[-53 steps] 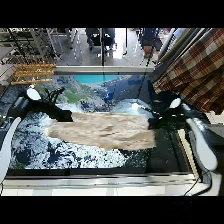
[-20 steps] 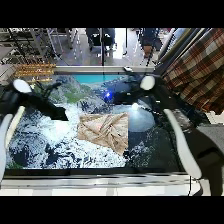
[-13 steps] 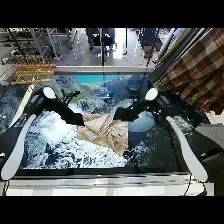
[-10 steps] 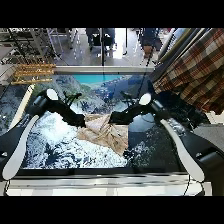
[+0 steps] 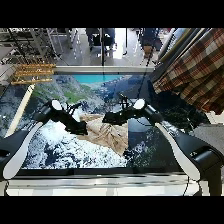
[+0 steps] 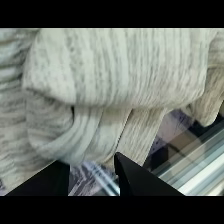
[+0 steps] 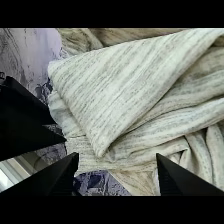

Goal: Fold the clothes and pants, and hang the long-sleeved shirts on hangers.

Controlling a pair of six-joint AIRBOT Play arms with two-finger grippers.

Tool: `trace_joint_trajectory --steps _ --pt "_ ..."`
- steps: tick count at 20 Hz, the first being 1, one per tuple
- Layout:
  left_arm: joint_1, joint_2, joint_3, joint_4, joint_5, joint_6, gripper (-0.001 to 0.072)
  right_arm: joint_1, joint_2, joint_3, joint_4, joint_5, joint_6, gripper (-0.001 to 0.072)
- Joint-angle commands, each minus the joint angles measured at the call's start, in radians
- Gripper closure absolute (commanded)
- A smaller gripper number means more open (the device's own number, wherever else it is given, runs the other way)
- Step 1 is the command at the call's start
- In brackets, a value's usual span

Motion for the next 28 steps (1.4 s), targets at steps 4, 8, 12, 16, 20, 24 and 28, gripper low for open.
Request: trace_joint_trajectory --steps 4,8,12,16,20,24,28 --pt "-0.028 -0.010 -0.033 0.013 0.098 0.001 0.0687 -0.007 -0.001 -0.001 0.011 0.017 0.014 0.0148" --pt "0.001 0.040 -0.033 0.222 0.003 0.000 0.0688 0.045 -0.006 -0.001 0.000 0.061 -0.010 0.0225" --pt "0.013 0.055 -0.033 0.213 -0.008 0.005 0.0687 0.108 -0.040 -0.001 0.000 -0.013 -0.019 0.0224" --pt "0.014 0.055 -0.033 0.202 -0.013 0.005 0.0633 0.127 -0.063 -0.001 -0.001 -0.040 -0.019 0.0224" --pt "0.029 0.090 -0.032 0.202 -0.048 0.006 0.0221 0.142 -0.087 -0.001 0.005 -0.081 -0.021 0.0293" --pt "0.098 0.239 -0.033 0.202 -0.061 0.006 0.0225 0.132 -0.086 0.108 -0.072 -0.249 -0.039 0.0698" --pt "0.164 0.367 -0.033 0.201 0.066 0.005 0.0225 0.152 -0.100 0.213 -0.152 -0.713 -0.039 0.0687"
